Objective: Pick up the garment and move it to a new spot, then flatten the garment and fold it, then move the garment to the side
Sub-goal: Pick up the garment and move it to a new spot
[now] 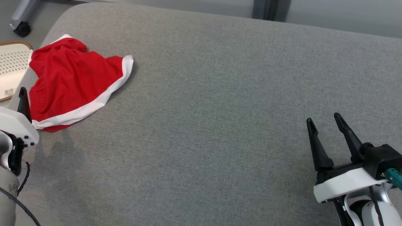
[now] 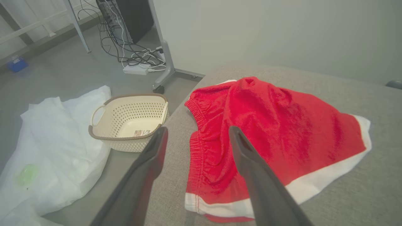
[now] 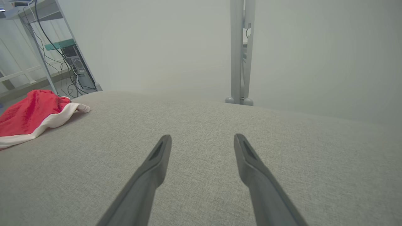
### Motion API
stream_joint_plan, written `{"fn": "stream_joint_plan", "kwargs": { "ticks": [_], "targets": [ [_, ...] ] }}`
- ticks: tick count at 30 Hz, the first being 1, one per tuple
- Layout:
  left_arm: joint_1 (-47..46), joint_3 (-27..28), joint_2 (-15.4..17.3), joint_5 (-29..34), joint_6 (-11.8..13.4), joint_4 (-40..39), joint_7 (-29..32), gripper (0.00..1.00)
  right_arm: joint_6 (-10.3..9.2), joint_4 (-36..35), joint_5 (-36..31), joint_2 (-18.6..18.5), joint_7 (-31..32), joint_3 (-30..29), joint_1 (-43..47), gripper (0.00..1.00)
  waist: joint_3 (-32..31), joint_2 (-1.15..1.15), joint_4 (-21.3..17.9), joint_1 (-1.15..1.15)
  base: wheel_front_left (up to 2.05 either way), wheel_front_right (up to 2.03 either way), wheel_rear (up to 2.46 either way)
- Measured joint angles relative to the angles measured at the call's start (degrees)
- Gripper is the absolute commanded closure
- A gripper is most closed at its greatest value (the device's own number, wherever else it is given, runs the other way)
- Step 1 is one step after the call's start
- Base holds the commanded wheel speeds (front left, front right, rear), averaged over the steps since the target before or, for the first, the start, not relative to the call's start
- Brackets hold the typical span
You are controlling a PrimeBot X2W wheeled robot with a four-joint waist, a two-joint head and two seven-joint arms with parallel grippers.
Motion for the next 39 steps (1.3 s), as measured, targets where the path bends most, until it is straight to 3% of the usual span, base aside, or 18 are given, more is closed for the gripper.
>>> {"fn": "stream_joint_plan", "kwargs": {
  "ticks": [8,14,15,16,25,30,36,39],
  "targets": [
    [-2.9,1.2,-0.2,-3.0,-3.5,13.1,1.2,0.0,0.01,-2.2,-1.4,-0.1,1.2,0.1,-2.3,0.0,6.6,0.0,-2.8,0.0,0.0,0.0,0.0],
    [-4.7,1.4,-0.9,-4.6,-5.0,17.2,1.7,0.0,0.0,-3.4,-1.5,-0.5,1.4,-0.1,-3.0,0.0,10.2,0.0,-3.9,0.0,0.0,0.0,0.0],
    [-5.0,1.4,-0.9,-4.7,-5.1,17.5,1.5,0.33,0.01,-3.5,-1.5,-0.6,1.5,-0.2,-3.0,0.0,10.6,0.0,-4.0,0.0,0.0,0.0,0.0],
    [-5.7,1.3,-0.9,-4.8,-5.4,17.9,0.6,1.0,0.01,-3.6,-1.7,-0.7,1.7,-0.2,-3.3,0.0,11.2,0.0,-4.0,0.0,0.0,0.0,0.0],
    [-8.2,0.3,0.5,-2.1,-4.0,13.2,-9.3,1.0,0.0,-3.2,-2.0,-0.7,0.7,-1.9,-4.1,0.0,9.1,0.0,-3.7,0.0,0.0,0.0,0.0],
    [-5.9,3.0,1.0,3.4,-1.6,-7.5,-9.6,1.0,0.0,-2.3,-1.8,-0.4,-0.1,-2.7,-3.8,0.0,6.4,0.0,-3.6,0.0,0.0,0.0,0.0],
    [5.2,5.6,-2.2,10.7,-0.8,-29.8,-9.6,1.0,0.01,-1.7,-1.1,-0.2,-0.9,-2.6,-3.4,0.0,3.6,0.0,-4.3,0.0,0.0,0.0,0.0],
    [9.6,5.9,-4.5,12.8,-0.7,-37.1,-9.6,1.0,0.01,-1.3,-0.8,-0.1,-1.4,-2.9,-3.0,0.0,2.5,0.0,-5.2,0.0,0.0,0.0,0.0]
  ]
}}
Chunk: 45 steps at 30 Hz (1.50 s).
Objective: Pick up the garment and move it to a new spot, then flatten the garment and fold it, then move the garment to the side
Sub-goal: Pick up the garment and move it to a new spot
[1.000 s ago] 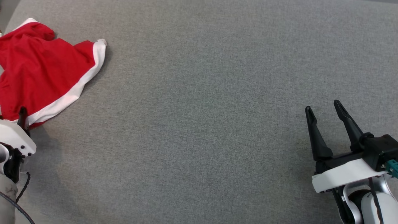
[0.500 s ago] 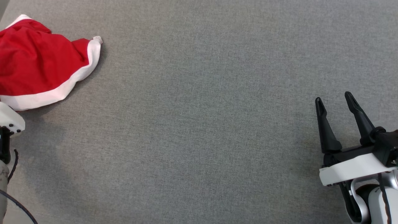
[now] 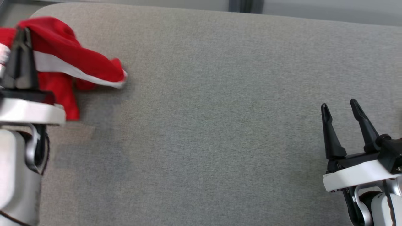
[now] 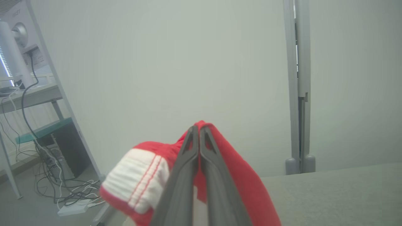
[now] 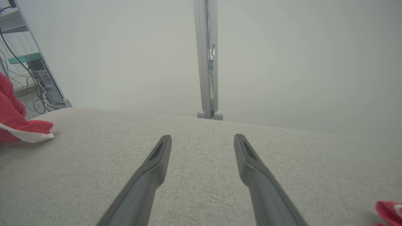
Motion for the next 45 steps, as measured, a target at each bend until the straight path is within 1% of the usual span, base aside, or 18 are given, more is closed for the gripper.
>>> {"fn": "stream_joint_plan", "kwargs": {
  "ticks": [4,7,12,16,21,26,32,35,38,39,40,41,45],
  "targets": [
    [5.3,-1.3,-2.6,2.9,0.0,-7.4,0.0,1.0,0.0,0.6,0.8,0.1,-0.7,0.2,0.2,0.0,-1.2,0.0,-1.7,0.0,0.0,0.0,0.0],
    [8.9,-2.7,-4.4,4.3,0.0,-11.1,0.0,1.0,0.0,0.9,1.6,0.1,-1.2,0.3,0.9,0.0,-2.1,0.0,-3.3,0.0,0.0,0.0,0.0],
    [13.8,-6.0,-6.3,5.8,-0.3,-13.1,0.0,1.0,0.0,1.4,2.6,0.1,-1.7,0.9,1.6,0.0,-3.6,0.0,-6.1,0.0,0.0,0.0,0.0],
    [15.9,-10.2,-8.4,6.5,-1.6,-13.2,0.0,1.0,0.0,1.7,3.2,0.1,-2.2,1.0,2.3,0.0,-4.6,0.0,-8.7,0.0,0.0,0.0,0.0],
    [16.3,-15.0,-10.1,6.9,-3.3,-10.5,0.0,1.0,0.0,2.3,4.2,0.1,-2.5,1.6,2.4,0.0,-5.2,0.0,-12.5,0.0,0.0,0.0,0.0],
    [13.7,-19.9,-12.3,7.2,-4.7,-6.4,0.0,1.0,0.0,2.9,5.0,0.1,-3.3,1.8,2.5,0.0,-5.4,0.0,-16.6,0.0,0.0,0.0,0.0],
    [10.2,-26.7,-14.3,7.1,-5.6,-0.5,0.1,1.0,0.0,3.5,6.2,0.1,-4.0,2.1,2.9,0.0,-4.8,0.0,-21.2,0.0,0.0,0.0,0.0],
    [8.6,-30.6,-15.0,6.7,-5.8,2.5,0.2,1.0,0.0,3.9,6.9,0.1,-4.5,2.3,2.9,0.0,-4.1,0.0,-22.9,0.0,0.0,0.0,0.0],
    [7.3,-33.3,-15.3,5.5,-6.0,5.5,0.2,1.0,0.0,4.6,7.6,0.1,-5.1,2.6,2.8,0.0,-3.2,0.0,-24.4,0.0,0.0,0.0,0.0],
    [7.3,-33.3,-15.3,5.5,-6.0,5.5,0.2,0.87,0.0,4.6,7.6,0.1,-5.1,2.6,2.8,0.0,-3.2,0.0,-24.4,0.0,0.0,0.0,0.0],
    [6.8,-34.1,-15.4,5.1,-6.0,6.4,0.2,0.05,0.0,4.8,7.7,0.1,-5.4,2.6,2.8,0.0,-2.9,0.0,-24.8,0.0,0.0,0.0,0.0],
    [6.5,-34.7,-15.6,4.6,-6.0,7.3,0.2,0.0,0.0,5.0,7.8,0.1,-5.6,2.6,2.7,0.0,-2.7,0.0,-25.1,0.0,0.0,0.0,0.0],
    [5.4,-37.2,-16.0,3.1,-6.0,8.4,0.2,0.0,-0.01,5.6,8.0,0.1,-6.3,2.0,2.7,0.0,-2.2,0.0,-25.2,0.0,0.0,0.0,0.0]
  ]
}}
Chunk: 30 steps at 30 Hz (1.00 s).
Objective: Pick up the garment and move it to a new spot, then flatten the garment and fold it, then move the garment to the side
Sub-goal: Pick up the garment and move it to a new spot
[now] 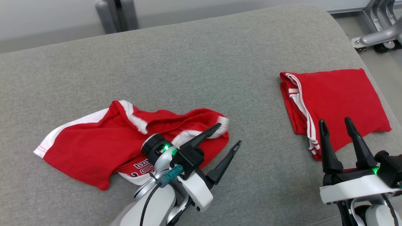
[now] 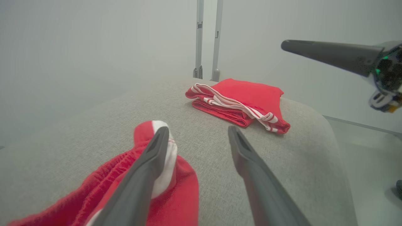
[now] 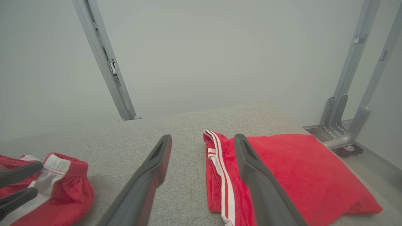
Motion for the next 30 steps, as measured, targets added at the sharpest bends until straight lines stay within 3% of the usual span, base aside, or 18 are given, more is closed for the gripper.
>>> {"fn": "stream_joint_plan", "kwargs": {
  "ticks": [7,19,24,30],
  "targets": [
    [-0.2,0.1,3.1,-2.3,0.4,-5.0,-0.1,0.0,0.0,0.1,-0.7,0.0,-0.1,-1.7,-0.1,0.0,-0.6,0.0,3.2,0.0,0.0,0.0,0.0],
    [5.4,16.9,8.7,-7.3,10.5,-16.2,-0.2,0.0,0.01,-1.0,-2.9,0.0,2.1,-1.9,-0.2,0.0,-3.0,0.0,12.3,0.0,0.0,0.0,0.0],
    [9.8,24.5,9.9,-7.6,13.0,-19.5,-0.2,0.0,0.01,-0.9,-3.4,0.0,3.0,-1.4,-0.1,0.0,-4.9,0.0,14.9,0.0,0.0,0.0,0.0],
    [16.0,28.8,10.3,-6.3,14.4,-22.4,-0.2,0.0,0.0,-0.8,-4.5,0.0,4.0,-1.6,1.1,0.0,-7.1,0.0,15.8,0.0,0.0,0.0,0.0]
  ]
}}
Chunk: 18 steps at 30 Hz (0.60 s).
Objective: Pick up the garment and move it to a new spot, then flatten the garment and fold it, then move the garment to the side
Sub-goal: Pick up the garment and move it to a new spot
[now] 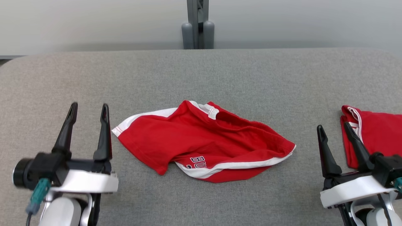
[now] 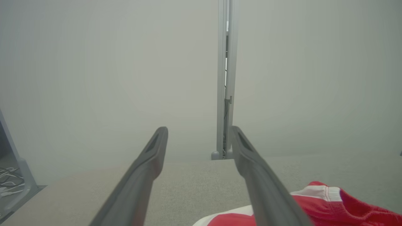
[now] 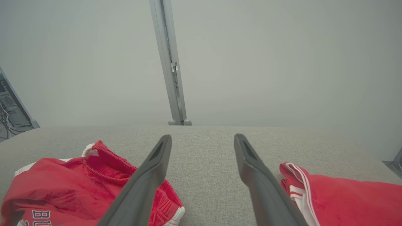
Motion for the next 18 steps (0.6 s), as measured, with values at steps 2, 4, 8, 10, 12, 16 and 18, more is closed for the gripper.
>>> {"fn": "stream_joint_plan", "kwargs": {
  "ticks": [2,4,8,10,12,16,18],
  "targets": [
    [2.3,0.3,0.2,0.6,0.1,-1.2,0.0,0.0,0.01,-0.1,-0.1,0.0,0.2,-0.1,0.4,0.0,-0.8,0.0,0.1,0.0,0.0,0.0,0.0],
    [4.6,0.5,0.2,1.1,0.5,-2.2,0.0,0.0,0.0,-0.2,-0.4,0.0,0.7,-0.3,1.3,0.0,-1.5,0.0,0.2,0.0,0.0,0.0,0.0],
    [8.4,1.0,0.2,1.4,1.4,-3.8,0.0,0.0,0.01,-0.4,-0.9,0.0,1.4,-0.4,2.6,0.0,-2.9,0.0,0.1,0.0,0.0,0.0,0.0],
    [10.1,0.9,0.1,1.4,1.8,-4.5,0.0,0.0,0.01,-0.6,-1.2,0.0,1.6,-0.5,3.5,0.0,-3.5,0.0,0.1,0.0,0.0,0.0,0.0],
    [11.4,0.8,0.1,1.5,2.2,-5.0,0.1,0.0,0.01,-0.8,-1.2,0.0,1.9,-0.6,4.1,0.0,-4.1,0.0,0.0,0.0,0.0,0.0,0.0],
    [13.5,0.5,0.2,1.6,2.8,-5.7,1.3,0.0,0.01,-1.2,-1.2,0.0,2.0,-0.9,5.7,0.0,-5.3,0.0,0.0,0.0,0.0,0.0,0.0],
    [14.2,0.3,0.4,1.6,3.1,-5.7,2.1,0.0,0.0,-1.4,-1.2,0.0,2.4,-1.0,6.0,0.0,-5.8,0.0,-0.1,0.0,0.0,0.0,0.0]
  ]
}}
